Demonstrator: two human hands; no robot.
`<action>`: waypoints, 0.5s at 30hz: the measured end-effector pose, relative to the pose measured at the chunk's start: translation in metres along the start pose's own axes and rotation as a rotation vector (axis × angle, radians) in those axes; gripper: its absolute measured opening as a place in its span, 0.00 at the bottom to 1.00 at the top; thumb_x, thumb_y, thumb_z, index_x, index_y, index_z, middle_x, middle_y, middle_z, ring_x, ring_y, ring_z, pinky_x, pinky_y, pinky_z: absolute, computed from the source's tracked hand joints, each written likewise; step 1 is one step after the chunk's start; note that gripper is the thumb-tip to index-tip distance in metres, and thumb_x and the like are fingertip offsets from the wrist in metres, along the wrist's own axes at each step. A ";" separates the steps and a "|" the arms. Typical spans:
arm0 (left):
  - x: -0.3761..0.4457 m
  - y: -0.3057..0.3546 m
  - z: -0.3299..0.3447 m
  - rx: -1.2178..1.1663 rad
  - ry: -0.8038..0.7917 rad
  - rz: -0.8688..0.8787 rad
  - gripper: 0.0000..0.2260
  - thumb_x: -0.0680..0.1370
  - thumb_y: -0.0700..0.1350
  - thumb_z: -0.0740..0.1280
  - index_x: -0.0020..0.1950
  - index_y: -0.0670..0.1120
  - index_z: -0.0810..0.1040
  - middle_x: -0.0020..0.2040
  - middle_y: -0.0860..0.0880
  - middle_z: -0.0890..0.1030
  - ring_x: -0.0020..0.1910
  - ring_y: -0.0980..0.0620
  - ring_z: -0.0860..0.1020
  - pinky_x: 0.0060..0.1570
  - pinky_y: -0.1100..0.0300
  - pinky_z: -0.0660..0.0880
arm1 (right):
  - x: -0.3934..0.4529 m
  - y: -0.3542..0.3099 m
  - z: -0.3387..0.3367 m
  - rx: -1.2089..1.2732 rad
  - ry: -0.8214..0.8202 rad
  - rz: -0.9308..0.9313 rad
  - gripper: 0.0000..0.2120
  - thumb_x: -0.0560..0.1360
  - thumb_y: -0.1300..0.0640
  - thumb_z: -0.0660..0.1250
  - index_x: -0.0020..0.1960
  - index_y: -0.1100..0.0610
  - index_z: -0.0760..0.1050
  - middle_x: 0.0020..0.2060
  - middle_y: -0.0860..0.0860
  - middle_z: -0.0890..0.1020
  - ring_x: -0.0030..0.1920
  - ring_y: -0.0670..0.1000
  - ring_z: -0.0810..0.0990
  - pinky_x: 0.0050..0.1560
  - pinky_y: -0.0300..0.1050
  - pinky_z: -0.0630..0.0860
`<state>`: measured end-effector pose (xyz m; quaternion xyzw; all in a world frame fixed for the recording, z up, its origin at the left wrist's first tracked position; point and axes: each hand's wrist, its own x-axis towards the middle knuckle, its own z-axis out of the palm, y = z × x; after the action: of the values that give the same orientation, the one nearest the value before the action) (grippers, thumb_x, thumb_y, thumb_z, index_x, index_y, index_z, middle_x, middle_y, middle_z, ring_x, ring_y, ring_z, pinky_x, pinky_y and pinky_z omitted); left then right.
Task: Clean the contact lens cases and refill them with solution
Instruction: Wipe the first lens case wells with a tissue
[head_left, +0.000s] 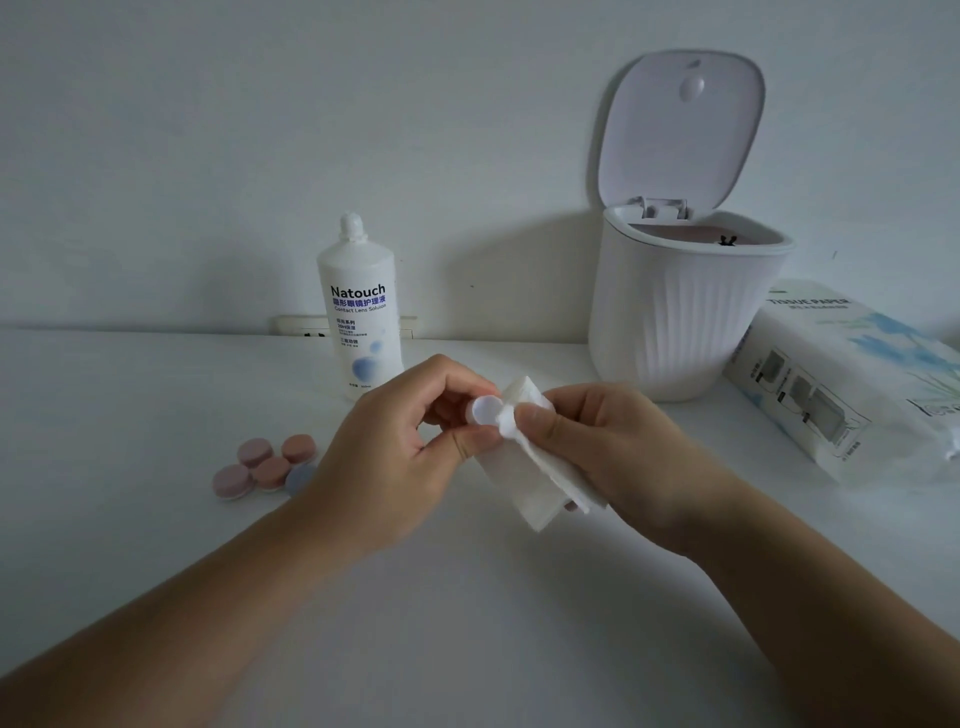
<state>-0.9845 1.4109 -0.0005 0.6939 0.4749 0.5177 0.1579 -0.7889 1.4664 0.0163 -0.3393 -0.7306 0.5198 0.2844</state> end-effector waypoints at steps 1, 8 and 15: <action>0.001 0.000 -0.002 0.017 -0.034 -0.001 0.06 0.76 0.46 0.69 0.52 0.54 0.79 0.46 0.61 0.83 0.47 0.59 0.82 0.47 0.72 0.74 | -0.001 0.000 -0.001 -0.039 -0.036 0.016 0.18 0.78 0.43 0.68 0.41 0.58 0.82 0.28 0.50 0.75 0.28 0.48 0.72 0.29 0.39 0.68; 0.003 -0.001 -0.007 0.035 -0.060 0.020 0.05 0.76 0.48 0.72 0.51 0.55 0.80 0.45 0.59 0.83 0.45 0.57 0.82 0.46 0.71 0.74 | -0.001 -0.001 0.000 -0.092 0.028 0.013 0.16 0.75 0.44 0.71 0.41 0.57 0.83 0.28 0.52 0.78 0.27 0.48 0.74 0.27 0.38 0.69; 0.002 -0.003 -0.001 -0.138 -0.006 -0.059 0.09 0.71 0.52 0.76 0.47 0.53 0.80 0.41 0.51 0.83 0.39 0.52 0.81 0.43 0.59 0.78 | 0.000 -0.004 0.000 0.083 0.298 -0.159 0.05 0.77 0.55 0.73 0.44 0.52 0.86 0.32 0.53 0.85 0.26 0.47 0.79 0.23 0.37 0.70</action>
<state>-0.9872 1.4137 -0.0010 0.6686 0.4579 0.5422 0.2221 -0.7895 1.4656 0.0201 -0.3416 -0.6828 0.4692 0.4438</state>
